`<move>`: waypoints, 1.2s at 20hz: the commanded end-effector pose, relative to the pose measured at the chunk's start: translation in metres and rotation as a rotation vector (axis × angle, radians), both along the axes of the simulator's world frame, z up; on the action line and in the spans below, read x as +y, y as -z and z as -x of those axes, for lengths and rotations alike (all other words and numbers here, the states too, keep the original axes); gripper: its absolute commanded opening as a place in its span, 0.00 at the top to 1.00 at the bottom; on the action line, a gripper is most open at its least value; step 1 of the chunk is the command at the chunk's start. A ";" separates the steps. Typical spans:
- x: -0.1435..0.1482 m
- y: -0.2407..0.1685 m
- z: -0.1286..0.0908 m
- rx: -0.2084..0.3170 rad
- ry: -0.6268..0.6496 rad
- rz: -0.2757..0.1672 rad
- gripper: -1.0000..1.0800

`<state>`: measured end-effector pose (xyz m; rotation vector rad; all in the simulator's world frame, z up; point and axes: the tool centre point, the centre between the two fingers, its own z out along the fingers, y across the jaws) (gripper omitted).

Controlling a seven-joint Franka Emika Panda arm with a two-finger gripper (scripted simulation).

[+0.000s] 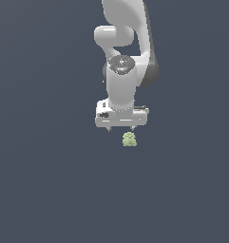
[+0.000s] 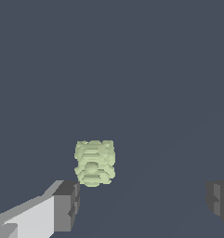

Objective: Pick up the object and move it to a goal position.

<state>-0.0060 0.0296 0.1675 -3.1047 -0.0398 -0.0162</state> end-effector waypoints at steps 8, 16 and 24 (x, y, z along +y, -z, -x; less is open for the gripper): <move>-0.018 0.003 -0.002 0.004 -0.018 0.022 0.04; -0.016 0.008 -0.001 0.005 -0.021 0.026 0.04; 0.021 0.047 0.011 0.008 -0.027 0.033 0.04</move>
